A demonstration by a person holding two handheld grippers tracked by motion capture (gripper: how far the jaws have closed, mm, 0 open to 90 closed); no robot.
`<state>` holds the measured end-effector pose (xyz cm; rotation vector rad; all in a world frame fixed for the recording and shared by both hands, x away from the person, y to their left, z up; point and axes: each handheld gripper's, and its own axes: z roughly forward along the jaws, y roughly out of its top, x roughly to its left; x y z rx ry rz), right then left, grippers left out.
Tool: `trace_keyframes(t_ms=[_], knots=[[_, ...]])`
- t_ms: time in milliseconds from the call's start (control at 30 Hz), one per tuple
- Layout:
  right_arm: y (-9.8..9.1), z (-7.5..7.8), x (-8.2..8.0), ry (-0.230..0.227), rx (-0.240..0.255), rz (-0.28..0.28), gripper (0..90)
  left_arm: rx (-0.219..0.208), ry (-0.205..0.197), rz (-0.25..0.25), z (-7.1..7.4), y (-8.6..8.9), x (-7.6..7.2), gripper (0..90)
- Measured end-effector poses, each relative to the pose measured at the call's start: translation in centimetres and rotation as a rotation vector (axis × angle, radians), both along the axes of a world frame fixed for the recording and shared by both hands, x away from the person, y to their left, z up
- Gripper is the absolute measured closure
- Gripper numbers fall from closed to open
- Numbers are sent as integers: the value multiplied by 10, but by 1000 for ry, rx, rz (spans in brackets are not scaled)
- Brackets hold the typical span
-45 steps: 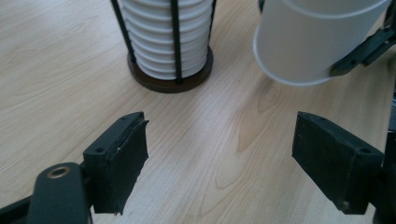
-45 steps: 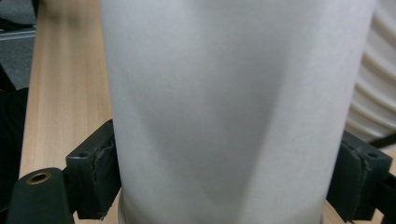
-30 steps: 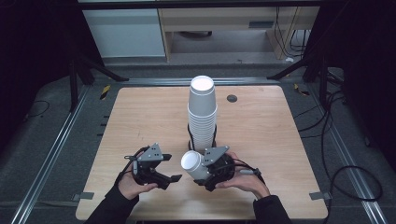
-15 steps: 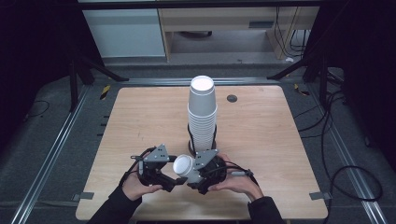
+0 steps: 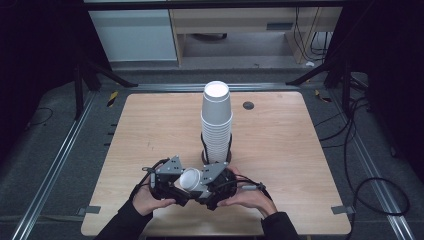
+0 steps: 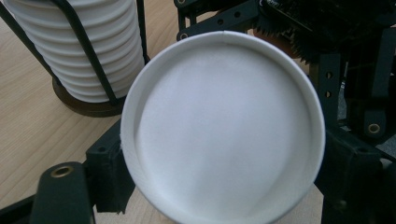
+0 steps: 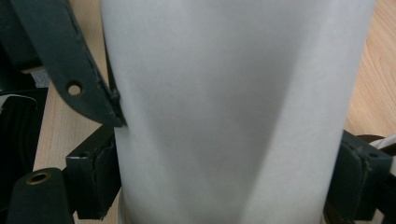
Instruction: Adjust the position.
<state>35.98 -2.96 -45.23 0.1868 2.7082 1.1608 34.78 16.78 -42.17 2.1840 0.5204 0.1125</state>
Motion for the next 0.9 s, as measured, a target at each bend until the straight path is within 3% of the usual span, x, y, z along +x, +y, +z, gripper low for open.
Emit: trace_keyframes(t_ms=[367,633,900], knots=[[1,-1,1,9,-1,-4,125,-11,9,5,0,0,0,208],[2,-2,2,44,4,-25,110,-8,6,2,0,-1,-1,217],[1,-1,2,59,15,-34,56,-14,1,4,2,1,-1,221]])
